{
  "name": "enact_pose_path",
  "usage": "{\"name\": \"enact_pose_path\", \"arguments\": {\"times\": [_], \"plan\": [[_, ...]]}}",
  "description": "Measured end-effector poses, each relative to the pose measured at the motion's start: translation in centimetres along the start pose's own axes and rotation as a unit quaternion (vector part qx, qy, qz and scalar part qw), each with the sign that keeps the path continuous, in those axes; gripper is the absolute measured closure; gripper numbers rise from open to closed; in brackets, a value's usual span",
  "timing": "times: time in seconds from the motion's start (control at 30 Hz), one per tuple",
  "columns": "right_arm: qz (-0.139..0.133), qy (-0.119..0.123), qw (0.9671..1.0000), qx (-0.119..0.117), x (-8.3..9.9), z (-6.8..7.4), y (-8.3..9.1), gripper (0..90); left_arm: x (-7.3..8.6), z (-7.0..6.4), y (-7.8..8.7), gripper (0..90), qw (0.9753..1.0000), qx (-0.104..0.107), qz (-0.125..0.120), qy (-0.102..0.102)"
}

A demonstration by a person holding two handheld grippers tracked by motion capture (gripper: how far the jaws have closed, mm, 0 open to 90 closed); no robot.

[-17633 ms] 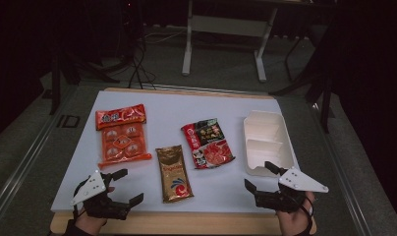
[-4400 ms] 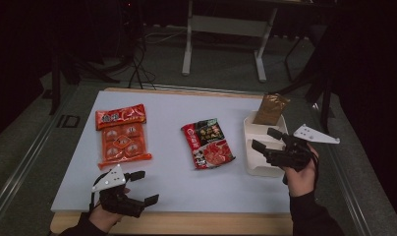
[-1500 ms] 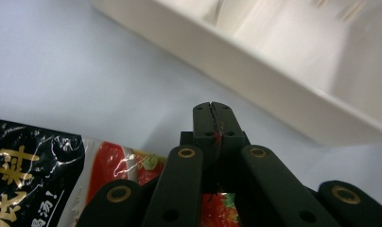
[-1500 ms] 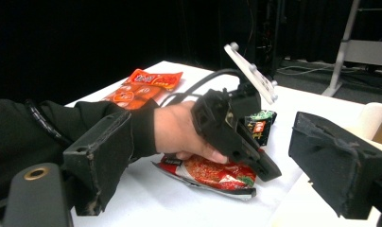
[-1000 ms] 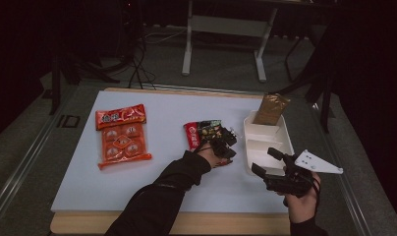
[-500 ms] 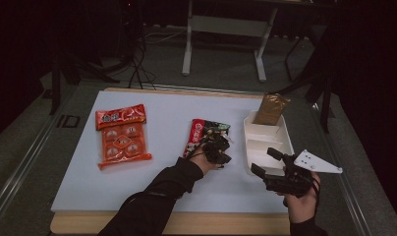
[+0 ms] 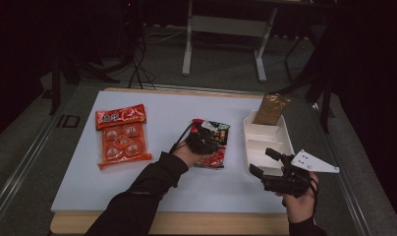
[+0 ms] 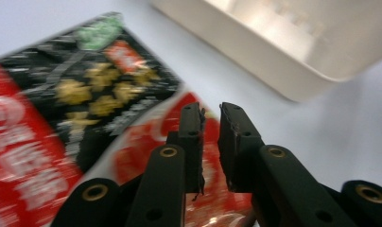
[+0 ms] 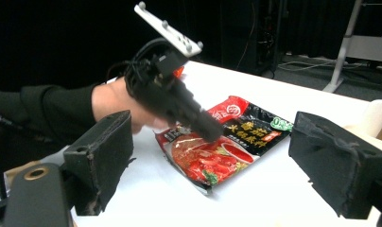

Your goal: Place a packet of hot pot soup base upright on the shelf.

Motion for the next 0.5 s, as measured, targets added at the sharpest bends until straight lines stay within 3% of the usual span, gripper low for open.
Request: {"name": "enact_pose_path", "arguments": {"times": [0.27,0.5], "plan": [[0.004,0.007,1.0000,0.000,0.1,0.1,-0.2,14.3,-0.2,3.9,1.5,70.5,0.9990,-0.031,-0.024,0.022],[0.002,0.010,0.9999,-0.001,0.2,0.2,-0.3,14.3,-0.4,6.7,1.7,54.8,0.9963,-0.047,-0.047,0.054]]}}
Point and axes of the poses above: each handheld gripper's, and its own axes: y roughly backward along the jaws, x roughly out of its underside, z roughly to its left, the point moved 6 cm from there along -y, roughly forward along the jaws, and after that the axes turned 2 degrees about -z, right-handed, at the moved point
